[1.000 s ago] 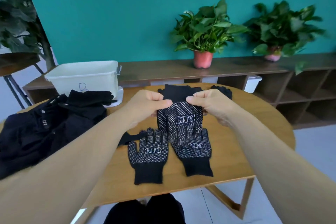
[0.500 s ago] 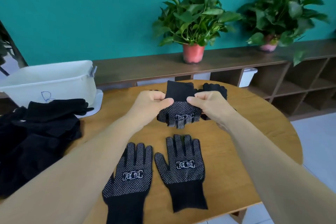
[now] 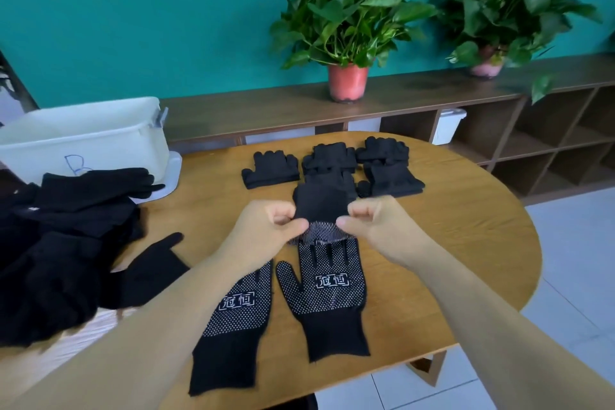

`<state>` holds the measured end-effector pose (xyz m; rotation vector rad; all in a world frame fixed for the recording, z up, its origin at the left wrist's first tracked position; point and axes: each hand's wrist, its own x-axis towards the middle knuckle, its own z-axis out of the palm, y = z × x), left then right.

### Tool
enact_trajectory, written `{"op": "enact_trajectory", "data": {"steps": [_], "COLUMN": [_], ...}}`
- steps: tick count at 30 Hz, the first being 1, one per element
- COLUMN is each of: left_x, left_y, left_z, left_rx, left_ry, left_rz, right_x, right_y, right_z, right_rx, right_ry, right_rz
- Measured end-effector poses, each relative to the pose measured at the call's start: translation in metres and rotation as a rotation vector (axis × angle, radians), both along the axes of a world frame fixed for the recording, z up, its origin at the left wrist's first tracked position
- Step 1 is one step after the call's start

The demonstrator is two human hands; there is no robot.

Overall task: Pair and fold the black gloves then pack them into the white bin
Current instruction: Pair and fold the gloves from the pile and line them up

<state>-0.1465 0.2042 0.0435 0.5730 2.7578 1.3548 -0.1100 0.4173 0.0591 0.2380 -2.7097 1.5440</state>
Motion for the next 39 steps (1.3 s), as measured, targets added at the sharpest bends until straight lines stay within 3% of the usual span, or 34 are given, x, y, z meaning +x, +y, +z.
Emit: {"op": "enact_trajectory", "data": {"steps": [3, 7, 16, 21, 31, 36, 39], "left_x": [0.036, 0.069, 0.075, 0.076, 0.073, 0.072, 0.068], "left_y": [-0.010, -0.015, -0.013, -0.017, -0.022, -0.022, -0.027], "left_z": [-0.040, -0.079, -0.077, -0.080, -0.079, -0.077, -0.072], "left_rx": [-0.185, -0.354, -0.489, -0.534, -0.544, -0.536, -0.398], "left_ry": [0.054, 0.423, 0.734, 0.849, 0.829, 0.728, 0.606], "left_rz": [-0.011, -0.044, -0.094, -0.149, -0.265, -0.296, -0.204], "right_x": [0.032, 0.057, 0.058, 0.061, 0.062, 0.062, 0.063], "right_y": [-0.001, -0.001, -0.004, -0.003, -0.004, -0.004, -0.002], "right_z": [-0.040, -0.083, -0.094, -0.098, -0.105, -0.111, -0.107], "right_rx": [0.204, 0.343, 0.587, 0.576, 0.540, 0.531, 0.504], "right_ry": [0.022, 0.177, 0.455, 0.482, 0.548, 0.569, 0.611], "right_rz": [0.011, 0.000, -0.063, -0.064, -0.091, -0.089, -0.149]}}
